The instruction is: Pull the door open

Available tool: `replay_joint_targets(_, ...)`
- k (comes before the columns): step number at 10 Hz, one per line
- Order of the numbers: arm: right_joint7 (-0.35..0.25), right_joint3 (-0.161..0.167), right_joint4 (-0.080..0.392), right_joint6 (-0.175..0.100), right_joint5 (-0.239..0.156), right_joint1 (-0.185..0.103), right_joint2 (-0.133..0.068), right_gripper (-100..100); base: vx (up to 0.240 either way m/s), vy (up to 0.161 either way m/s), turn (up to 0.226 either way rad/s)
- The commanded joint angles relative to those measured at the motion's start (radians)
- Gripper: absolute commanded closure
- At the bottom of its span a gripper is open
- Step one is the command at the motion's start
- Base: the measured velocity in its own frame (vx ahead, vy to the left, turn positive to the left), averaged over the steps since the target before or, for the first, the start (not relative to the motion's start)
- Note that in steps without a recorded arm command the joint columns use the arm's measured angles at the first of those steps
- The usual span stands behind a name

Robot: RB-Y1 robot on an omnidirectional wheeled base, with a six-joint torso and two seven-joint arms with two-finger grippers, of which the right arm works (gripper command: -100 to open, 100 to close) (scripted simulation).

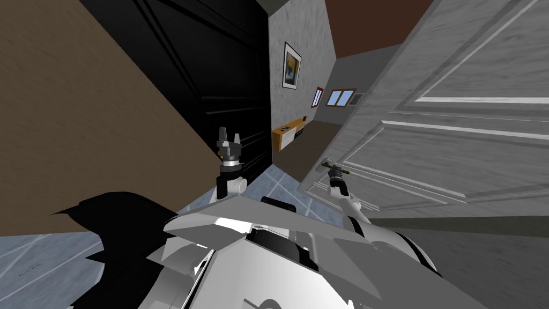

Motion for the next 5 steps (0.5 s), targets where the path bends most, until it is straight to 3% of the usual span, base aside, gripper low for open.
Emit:
replay_joint_targets(1, 0.0, 0.0, 0.0, 0.0, 0.0, 0.0, 0.0, 100, -0.111, -0.05, 0.055)
replay_joint_targets(3, -0.023, 0.025, -0.003, -0.004, 0.009, 0.002, -0.003, 100, -0.158, -0.023, 0.087)
replay_joint_targets(5, -0.041, 0.044, -0.006, -0.009, 0.015, 0.003, -0.008, 100, -0.225, -0.073, 0.116)
